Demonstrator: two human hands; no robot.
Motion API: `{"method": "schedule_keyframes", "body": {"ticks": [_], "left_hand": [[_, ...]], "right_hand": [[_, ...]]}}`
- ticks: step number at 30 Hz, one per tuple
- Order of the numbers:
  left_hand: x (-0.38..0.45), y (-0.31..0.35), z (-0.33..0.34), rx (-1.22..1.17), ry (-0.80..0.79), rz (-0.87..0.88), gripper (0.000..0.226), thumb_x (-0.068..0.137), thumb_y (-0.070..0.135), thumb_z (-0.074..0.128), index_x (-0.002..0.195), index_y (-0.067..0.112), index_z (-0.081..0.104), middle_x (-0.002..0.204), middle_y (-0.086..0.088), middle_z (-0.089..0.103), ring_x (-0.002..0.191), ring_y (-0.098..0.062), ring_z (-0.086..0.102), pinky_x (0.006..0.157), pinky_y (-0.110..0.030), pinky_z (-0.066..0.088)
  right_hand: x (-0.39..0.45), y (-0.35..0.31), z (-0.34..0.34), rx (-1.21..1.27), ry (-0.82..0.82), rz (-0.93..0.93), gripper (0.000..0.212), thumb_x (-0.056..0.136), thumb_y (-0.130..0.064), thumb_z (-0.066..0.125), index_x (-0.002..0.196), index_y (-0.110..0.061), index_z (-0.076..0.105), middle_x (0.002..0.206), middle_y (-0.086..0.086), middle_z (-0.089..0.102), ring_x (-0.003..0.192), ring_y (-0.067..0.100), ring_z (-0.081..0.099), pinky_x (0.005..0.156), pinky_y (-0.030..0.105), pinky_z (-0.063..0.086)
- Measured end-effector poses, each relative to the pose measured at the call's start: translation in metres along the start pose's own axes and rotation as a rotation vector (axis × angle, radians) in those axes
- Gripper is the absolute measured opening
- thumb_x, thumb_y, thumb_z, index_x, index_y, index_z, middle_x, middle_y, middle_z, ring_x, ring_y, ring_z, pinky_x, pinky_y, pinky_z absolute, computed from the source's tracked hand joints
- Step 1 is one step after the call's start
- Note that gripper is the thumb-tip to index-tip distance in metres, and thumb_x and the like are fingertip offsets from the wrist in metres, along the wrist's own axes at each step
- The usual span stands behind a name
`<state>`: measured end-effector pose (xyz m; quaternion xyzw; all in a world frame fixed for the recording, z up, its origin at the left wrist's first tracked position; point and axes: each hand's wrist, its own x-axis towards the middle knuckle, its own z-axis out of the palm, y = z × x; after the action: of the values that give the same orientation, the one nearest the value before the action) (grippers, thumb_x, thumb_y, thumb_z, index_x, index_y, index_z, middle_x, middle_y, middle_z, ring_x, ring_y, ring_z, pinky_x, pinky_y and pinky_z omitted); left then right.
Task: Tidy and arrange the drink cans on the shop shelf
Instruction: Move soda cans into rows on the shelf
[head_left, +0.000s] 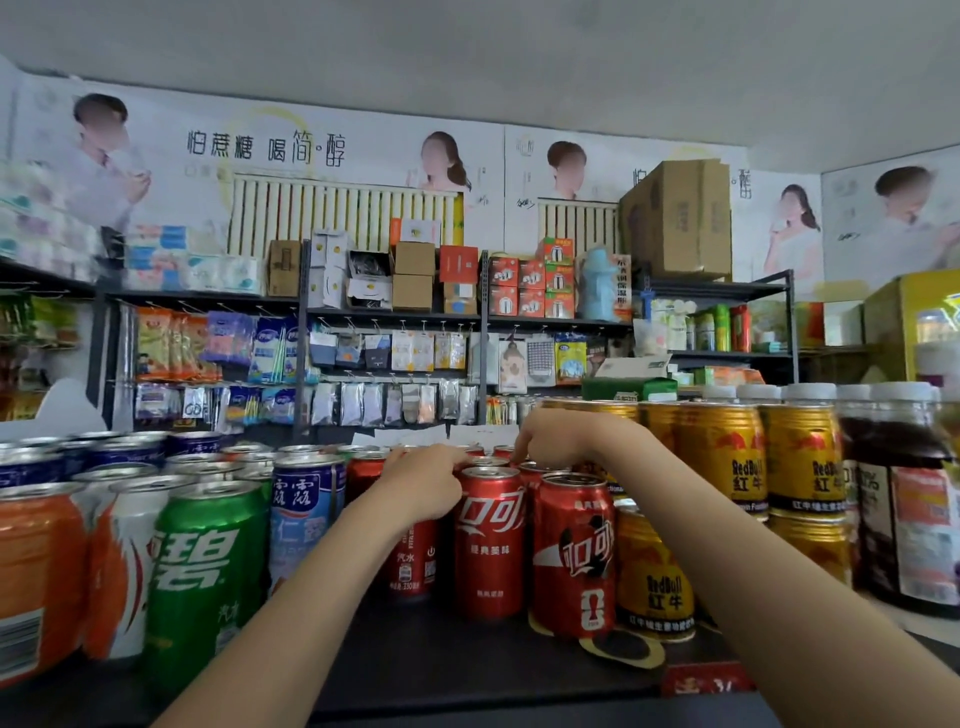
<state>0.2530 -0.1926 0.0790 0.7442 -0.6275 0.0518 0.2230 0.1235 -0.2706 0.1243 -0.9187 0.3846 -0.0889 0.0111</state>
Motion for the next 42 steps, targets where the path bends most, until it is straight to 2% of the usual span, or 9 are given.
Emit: {"method": "schedule_keyframes", "body": {"ticks": [3,7,14,17,22,25,28,33,42], "left_hand": [[-0.005,-0.007,0.001,-0.045,0.134,-0.031,0.057,0.087,0.000,0.037,0.139,0.024,0.038,0.143,-0.001,0.043,0.133,-0.020,0.034,0.115,-0.044,0.012],[-0.012,-0.021,0.015,-0.401,0.335,-0.171,0.062,0.089,0.000,0.040,0.146,0.016,0.021,0.145,-0.010,0.036,0.128,-0.028,0.040,0.104,-0.045,0.037],[-0.019,-0.030,0.032,-0.533,0.327,-0.274,0.070,0.087,0.012,0.057,0.144,0.012,0.017,0.141,-0.012,0.037,0.126,-0.027,0.041,0.104,-0.042,0.037],[-0.019,-0.031,0.034,-0.487,0.295,-0.291,0.071,0.088,0.017,0.058,0.145,0.014,0.015,0.140,-0.014,0.034,0.126,-0.029,0.040,0.105,-0.042,0.036],[-0.023,-0.024,0.037,-0.382,0.295,-0.318,0.070,0.093,0.021,0.051,0.145,0.010,0.005,0.144,-0.018,0.022,0.131,-0.034,0.031,0.107,-0.042,0.032],[-0.027,-0.021,0.037,-0.401,0.306,-0.305,0.075,0.094,0.019,0.048,0.146,0.011,-0.005,0.146,-0.018,0.018,0.133,-0.034,0.027,0.108,-0.043,0.030],[-0.031,-0.019,0.035,-0.419,0.306,-0.306,0.078,0.095,0.018,0.045,0.145,0.010,-0.014,0.149,-0.017,0.012,0.136,-0.032,0.022,0.108,-0.040,0.027],[-0.036,-0.019,0.034,-0.401,0.306,-0.300,0.077,0.097,0.020,0.043,0.145,0.009,-0.016,0.150,-0.016,0.010,0.136,-0.029,0.023,0.107,-0.036,0.028],[-0.036,-0.023,0.034,-0.417,0.295,-0.275,0.076,0.096,0.022,0.044,0.146,0.012,-0.012,0.149,-0.015,0.013,0.137,-0.029,0.022,0.107,-0.037,0.028]], "right_hand": [[0.001,-0.003,-0.004,0.038,0.076,-0.061,0.044,0.089,0.007,0.032,0.122,-0.003,0.059,0.134,0.011,0.053,0.125,0.024,0.047,0.106,0.037,0.038],[0.012,-0.017,-0.014,0.087,0.090,-0.190,0.049,0.088,0.011,0.033,0.121,-0.011,0.061,0.132,0.007,0.055,0.122,0.020,0.050,0.104,0.032,0.039],[0.045,-0.037,-0.002,-0.102,-0.076,-0.161,0.037,0.090,-0.021,0.057,0.126,-0.010,0.057,0.132,0.005,0.052,0.119,0.023,0.051,0.095,0.032,0.040],[0.050,-0.033,0.002,-0.108,-0.082,-0.121,0.039,0.090,-0.026,0.058,0.124,-0.007,0.058,0.110,0.006,0.062,0.090,0.018,0.058,0.076,0.026,0.044],[0.057,-0.034,0.002,-0.067,-0.078,-0.110,0.045,0.087,-0.033,0.062,0.121,-0.004,0.057,0.125,0.009,0.056,0.096,0.022,0.061,0.081,0.028,0.046],[0.056,-0.038,-0.003,-0.020,-0.095,-0.105,0.057,0.085,-0.034,0.064,0.129,-0.003,0.048,0.127,0.010,0.053,0.095,0.021,0.060,0.073,0.025,0.048],[0.058,-0.039,-0.006,0.088,-0.115,-0.087,0.061,0.084,-0.034,0.065,0.134,-0.006,0.044,0.131,0.011,0.051,0.109,0.026,0.058,0.087,0.031,0.047],[0.071,-0.054,0.005,0.057,-0.054,-0.152,0.039,0.088,-0.029,0.061,0.123,-0.011,0.057,0.136,0.007,0.049,0.116,0.024,0.053,0.090,0.030,0.044],[0.082,-0.054,0.017,0.174,0.060,-0.052,0.037,0.082,-0.014,0.067,0.117,-0.001,0.060,0.120,0.012,0.060,0.099,0.022,0.056,0.080,0.026,0.048]]}}
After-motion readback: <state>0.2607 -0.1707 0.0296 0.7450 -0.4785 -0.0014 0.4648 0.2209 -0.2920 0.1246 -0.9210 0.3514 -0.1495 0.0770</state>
